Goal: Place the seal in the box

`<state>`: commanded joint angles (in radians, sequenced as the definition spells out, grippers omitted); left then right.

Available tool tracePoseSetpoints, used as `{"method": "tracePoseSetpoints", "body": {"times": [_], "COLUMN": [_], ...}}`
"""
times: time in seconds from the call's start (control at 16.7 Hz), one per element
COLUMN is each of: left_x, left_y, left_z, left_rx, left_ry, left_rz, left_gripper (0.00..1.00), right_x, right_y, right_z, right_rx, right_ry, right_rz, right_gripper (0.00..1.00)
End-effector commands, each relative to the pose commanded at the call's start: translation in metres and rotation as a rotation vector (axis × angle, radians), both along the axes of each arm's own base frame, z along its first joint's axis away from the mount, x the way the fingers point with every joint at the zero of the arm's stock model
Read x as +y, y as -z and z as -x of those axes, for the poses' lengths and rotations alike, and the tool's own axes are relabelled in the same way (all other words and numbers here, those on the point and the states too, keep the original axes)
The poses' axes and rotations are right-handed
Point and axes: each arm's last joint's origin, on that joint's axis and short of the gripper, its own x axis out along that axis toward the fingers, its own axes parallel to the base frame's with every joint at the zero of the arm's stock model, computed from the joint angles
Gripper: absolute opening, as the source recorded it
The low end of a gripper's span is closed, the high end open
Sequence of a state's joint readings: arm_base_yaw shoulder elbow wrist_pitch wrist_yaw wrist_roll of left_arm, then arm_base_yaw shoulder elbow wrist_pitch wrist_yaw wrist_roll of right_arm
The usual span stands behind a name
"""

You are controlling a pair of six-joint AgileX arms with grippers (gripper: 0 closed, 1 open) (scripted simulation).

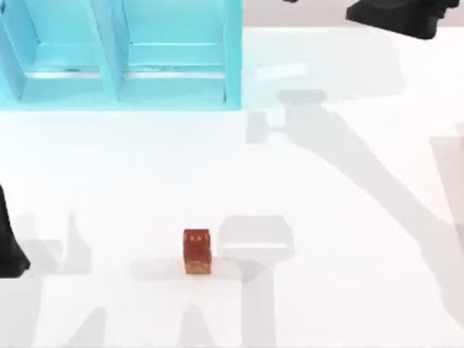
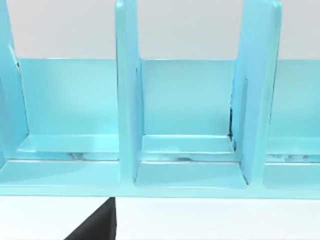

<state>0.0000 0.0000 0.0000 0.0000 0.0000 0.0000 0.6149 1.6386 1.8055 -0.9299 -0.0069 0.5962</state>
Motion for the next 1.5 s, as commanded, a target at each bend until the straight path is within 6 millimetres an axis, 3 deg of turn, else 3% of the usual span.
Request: {"method": "tracePoseSetpoints", "body": {"times": [0.12, 0.3, 0.54, 0.72, 1.2, 1.5], "left_x": [0.0, 0.0, 0.0, 0.0, 0.0, 0.0], "left_y": [0.0, 0.0, 0.0, 0.0, 0.0, 0.0], "left_z": [0.0, 0.0, 0.0, 0.0, 0.0, 0.0], "left_rx": [0.0, 0.0, 0.0, 0.0, 0.0, 0.0], "left_ry": [0.0, 0.0, 0.0, 0.0, 0.0, 0.0], "left_rz": [0.0, 0.0, 0.0, 0.0, 0.0, 0.0], "left_gripper": [1.0, 1.0, 1.0, 1.0, 1.0, 1.0], "right_x": [0.045, 0.107, 0.159, 0.173, 0.173, 0.176], "right_y": [0.019, 0.071, 0.144, 0.171, 0.178, 0.228], "right_z": [-0.014, -0.022, -0.011, -0.002, -0.003, -0.005], "right_rx": [0.139, 0.358, 0.582, 0.656, 0.663, 0.661], "right_ry": [-0.012, -0.008, 0.024, 0.042, 0.045, 0.044], "right_rz": [0.029, 0.146, 0.358, 0.454, 0.462, 0.461], "right_gripper": [1.0, 1.0, 1.0, 1.0, 1.0, 1.0]}}
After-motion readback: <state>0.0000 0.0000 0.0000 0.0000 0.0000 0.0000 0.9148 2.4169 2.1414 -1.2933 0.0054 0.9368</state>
